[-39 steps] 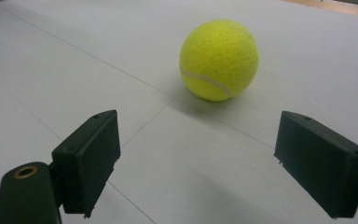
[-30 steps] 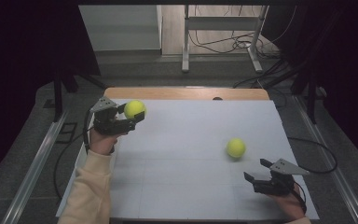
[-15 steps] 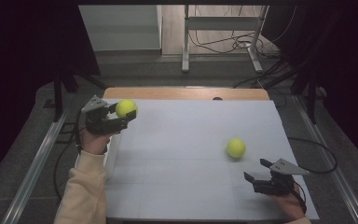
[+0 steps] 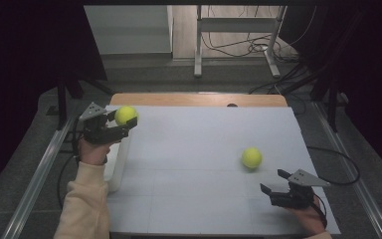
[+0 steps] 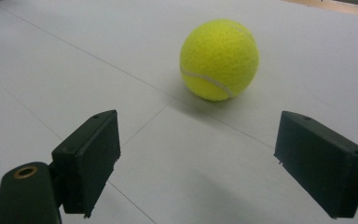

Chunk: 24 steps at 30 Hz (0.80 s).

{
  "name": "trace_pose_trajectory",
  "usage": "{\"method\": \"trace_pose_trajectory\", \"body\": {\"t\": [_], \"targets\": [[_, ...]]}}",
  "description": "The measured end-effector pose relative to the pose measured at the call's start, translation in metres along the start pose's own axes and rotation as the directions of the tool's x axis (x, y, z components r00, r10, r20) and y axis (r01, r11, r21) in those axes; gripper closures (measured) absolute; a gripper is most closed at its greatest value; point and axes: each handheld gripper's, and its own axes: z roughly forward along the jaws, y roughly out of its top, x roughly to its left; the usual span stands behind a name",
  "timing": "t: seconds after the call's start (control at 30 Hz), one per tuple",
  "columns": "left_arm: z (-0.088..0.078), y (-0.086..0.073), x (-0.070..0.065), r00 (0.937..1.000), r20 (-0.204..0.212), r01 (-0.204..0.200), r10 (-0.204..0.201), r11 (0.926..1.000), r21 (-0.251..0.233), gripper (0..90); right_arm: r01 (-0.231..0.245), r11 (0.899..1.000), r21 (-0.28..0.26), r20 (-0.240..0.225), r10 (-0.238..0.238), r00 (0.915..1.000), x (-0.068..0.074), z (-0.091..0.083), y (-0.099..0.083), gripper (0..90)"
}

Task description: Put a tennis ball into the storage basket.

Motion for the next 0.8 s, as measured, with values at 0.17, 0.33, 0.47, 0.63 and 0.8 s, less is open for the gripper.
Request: {"method": "trace_pose_trajectory", "body": {"t": [0.17,0.33,0.47,0.63,0.8], "targets": [[-0.003,0.000,0.004,0.9999,-0.011,0.003,-0.003,1.0000,-0.004,26.1,0.002,1.000,0.002,0.000,-0.002,1.0000,0.000,0.000,0.000,14.9],[-0.005,-0.001,0.009,0.9996,-0.023,0.014,-0.014,0.9999,-0.005,26.1,-0.001,1.000,0.001,-0.001,0.001,1.0000,0.000,0.001,0.000,14.9],[-0.007,-0.002,0.013,0.9992,-0.031,0.024,-0.025,0.9997,-0.009,26.1,0.000,1.000,0.001,0.000,0.000,1.0000,0.000,0.001,0.000,14.9],[-0.010,-0.002,0.017,0.9988,-0.035,0.033,-0.033,0.9994,-0.014,26.1,0.000,1.000,0.002,0.001,0.000,1.0000,0.000,0.001,0.000,14.9],[-0.013,-0.003,0.021,0.9981,-0.045,0.041,-0.041,0.9991,-0.015,26.1,0.000,1.000,0.002,0.002,0.000,1.0000,0.000,0.001,0.000,14.9]]}}
